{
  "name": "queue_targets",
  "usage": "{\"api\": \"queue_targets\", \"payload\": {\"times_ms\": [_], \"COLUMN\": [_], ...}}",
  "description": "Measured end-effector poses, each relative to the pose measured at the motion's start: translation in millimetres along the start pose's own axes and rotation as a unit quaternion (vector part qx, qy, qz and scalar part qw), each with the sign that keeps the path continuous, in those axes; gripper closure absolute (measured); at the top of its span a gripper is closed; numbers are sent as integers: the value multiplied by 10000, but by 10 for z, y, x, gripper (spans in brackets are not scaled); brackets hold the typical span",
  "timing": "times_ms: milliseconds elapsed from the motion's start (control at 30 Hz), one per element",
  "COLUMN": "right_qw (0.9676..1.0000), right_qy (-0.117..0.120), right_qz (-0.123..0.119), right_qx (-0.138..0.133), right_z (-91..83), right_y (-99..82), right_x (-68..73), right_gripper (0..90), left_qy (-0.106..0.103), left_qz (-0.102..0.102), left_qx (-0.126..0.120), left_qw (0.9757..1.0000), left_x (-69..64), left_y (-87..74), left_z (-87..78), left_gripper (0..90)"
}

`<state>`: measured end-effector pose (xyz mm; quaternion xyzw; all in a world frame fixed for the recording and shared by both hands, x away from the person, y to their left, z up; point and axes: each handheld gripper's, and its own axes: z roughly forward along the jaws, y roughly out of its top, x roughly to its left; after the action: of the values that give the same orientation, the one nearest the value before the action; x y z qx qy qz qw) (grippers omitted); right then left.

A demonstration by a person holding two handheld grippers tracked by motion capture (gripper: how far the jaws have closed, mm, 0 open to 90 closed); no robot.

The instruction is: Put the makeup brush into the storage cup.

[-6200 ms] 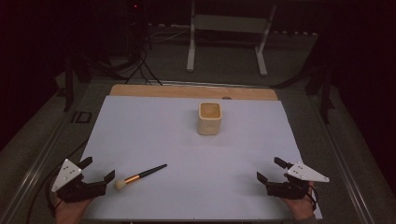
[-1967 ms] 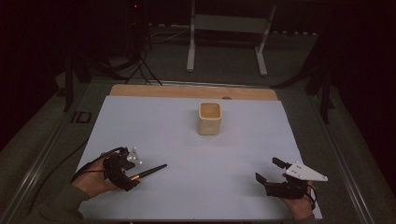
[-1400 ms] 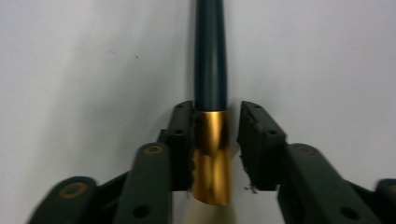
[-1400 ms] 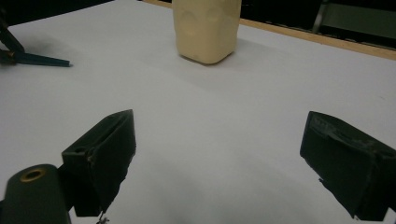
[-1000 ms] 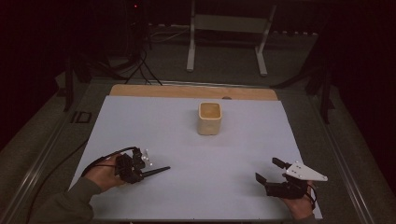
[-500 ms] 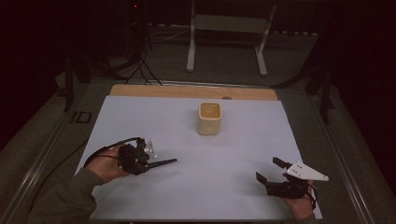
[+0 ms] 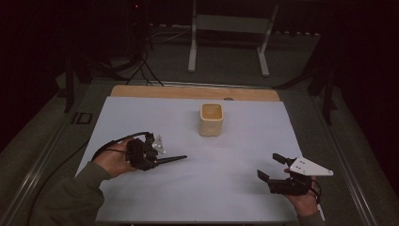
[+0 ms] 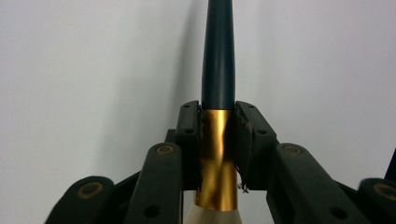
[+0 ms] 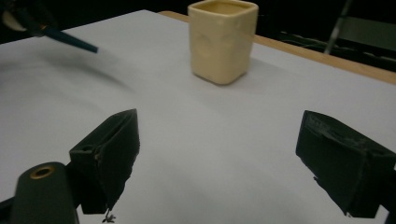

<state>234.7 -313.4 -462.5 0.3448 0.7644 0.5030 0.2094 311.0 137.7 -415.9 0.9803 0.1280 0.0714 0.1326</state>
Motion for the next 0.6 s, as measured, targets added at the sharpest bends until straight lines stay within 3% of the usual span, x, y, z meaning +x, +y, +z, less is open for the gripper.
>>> {"api": "queue_targets", "payload": {"times_ms": [167,200,367,600], "right_qw": [9994,9984,9959,9887], "right_qy": [236,367,591,967], "right_qz": [-236,-390,-620,-991], "right_qx": [135,202,289,584], "right_z": [46,85,166,317], "right_y": [134,213,379,573], "right_x": [16,31,58,103], "right_gripper": [131,134,136,142], "left_qy": [-32,-38,-43,-94], "left_qz": [139,177,268,455], "left_qx": [-88,-93,-193,-331], "left_qw": [9999,9998,9994,9984], "left_x": [5,4,0,-31], "left_y": [126,150,252,398], "left_z": [-81,-93,-145,-173], "left_gripper": [742,742,742,742]}}
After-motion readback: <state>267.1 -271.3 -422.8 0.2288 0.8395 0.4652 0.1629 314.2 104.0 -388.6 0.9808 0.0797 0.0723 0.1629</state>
